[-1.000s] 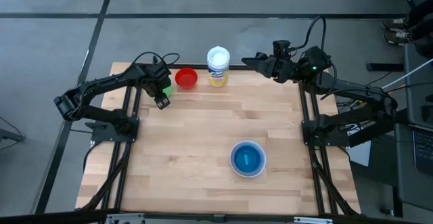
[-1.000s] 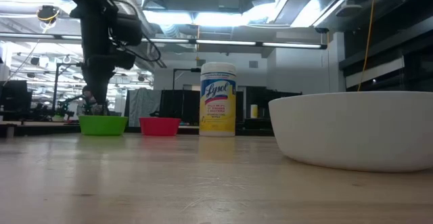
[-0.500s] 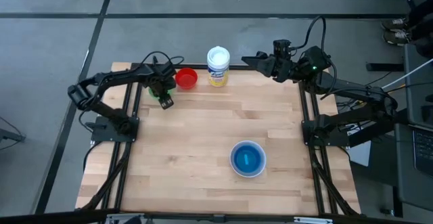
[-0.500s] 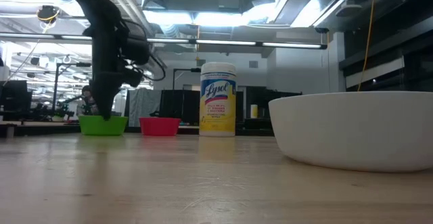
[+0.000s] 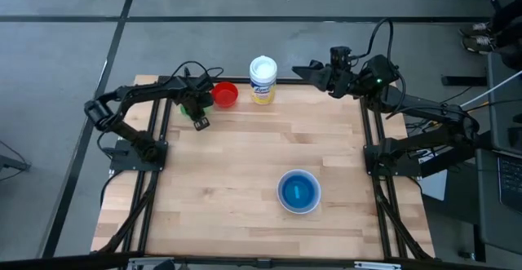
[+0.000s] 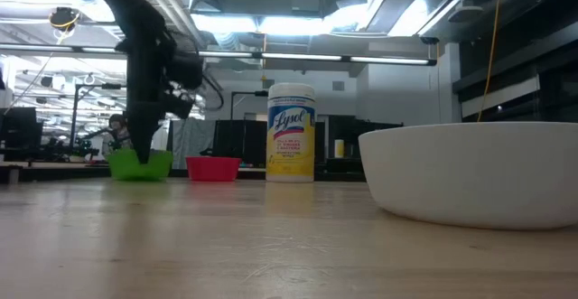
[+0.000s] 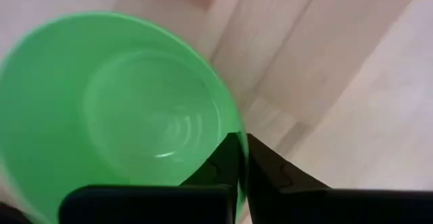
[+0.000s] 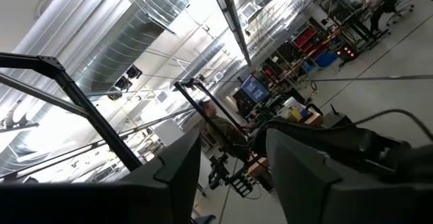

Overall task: Nest bowls inside each other
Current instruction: Stack the green bowl on top of the stacked bowls

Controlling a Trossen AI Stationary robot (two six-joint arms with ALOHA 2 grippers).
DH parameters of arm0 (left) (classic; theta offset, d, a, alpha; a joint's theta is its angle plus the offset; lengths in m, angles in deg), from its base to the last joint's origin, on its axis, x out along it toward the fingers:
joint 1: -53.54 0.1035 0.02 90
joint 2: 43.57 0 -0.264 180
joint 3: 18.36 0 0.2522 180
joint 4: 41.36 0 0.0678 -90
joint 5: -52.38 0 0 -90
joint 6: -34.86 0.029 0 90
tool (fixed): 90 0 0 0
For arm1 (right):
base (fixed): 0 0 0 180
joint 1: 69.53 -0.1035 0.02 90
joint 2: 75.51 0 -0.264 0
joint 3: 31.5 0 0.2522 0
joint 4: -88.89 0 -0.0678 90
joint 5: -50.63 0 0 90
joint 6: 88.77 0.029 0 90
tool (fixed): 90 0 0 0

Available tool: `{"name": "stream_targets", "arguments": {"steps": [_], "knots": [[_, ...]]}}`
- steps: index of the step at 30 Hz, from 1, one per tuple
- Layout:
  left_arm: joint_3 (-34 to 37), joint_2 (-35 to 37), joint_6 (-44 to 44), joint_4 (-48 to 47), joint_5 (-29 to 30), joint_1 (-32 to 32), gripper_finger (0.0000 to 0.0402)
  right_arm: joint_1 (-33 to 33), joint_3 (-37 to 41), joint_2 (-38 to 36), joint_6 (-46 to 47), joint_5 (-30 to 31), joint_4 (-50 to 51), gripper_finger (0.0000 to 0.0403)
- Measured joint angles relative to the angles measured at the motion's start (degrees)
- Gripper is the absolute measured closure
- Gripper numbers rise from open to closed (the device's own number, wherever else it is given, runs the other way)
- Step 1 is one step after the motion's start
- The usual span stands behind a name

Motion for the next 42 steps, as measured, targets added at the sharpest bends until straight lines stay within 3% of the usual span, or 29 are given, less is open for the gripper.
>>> {"name": "stream_targets", "arguments": {"steps": [3,10,13,16,19,24,30,36,42], "knots": [[-2.6,3.7,0.2,-0.1,-8.3,-1.1,0.0397,0.2,0.0,0.0,-0.3,0.0,0.0,0.0238],[-11.3,14.7,-7.2,4.7,-44.5,-2.3,0.0398,0.3,0.0,0.0,-3.1,-3.1,1.2,0.0237],[-14.0,19.6,-15.7,17.5,-61.6,-3.3,0.0398,0.3,0.0,0.0,-4.5,-4.3,3.9,0.0229],[-14.7,23.2,-31.7,40.7,-70.9,-4.9,0.0399,0.3,0.0,0.0,-6.0,-5.6,6.0,0.0221],[-14.9,24.4,-49.8,64.9,-71.9,-6.8,0.0399,0.4,0.0,0.5,-6.1,-8.8,5.6,0.0215],[-15.5,24.6,-58.7,81.8,-64.6,-13.4,0.0399,0.4,0.0,2.0,-5.2,-14.4,2.3,0.0215],[-15.4,19.8,-59.9,99.6,-57.8,-24.3,0.0399,0.4,0.0,5.2,-1.3,-20.9,-8.0,0.0228],[-15.4,13.4,-58.4,120.3,-50.9,-30.8,0.0399,-0.3,0.0,7.4,2.6,-22.7,-18.4,0.0233],[-15.4,8.0,-57.9,126.8,-47.4,-32.6,0.0399,-2.5,-1.5,9.6,4.0,-22.9,-21.7,0.0220]]}}
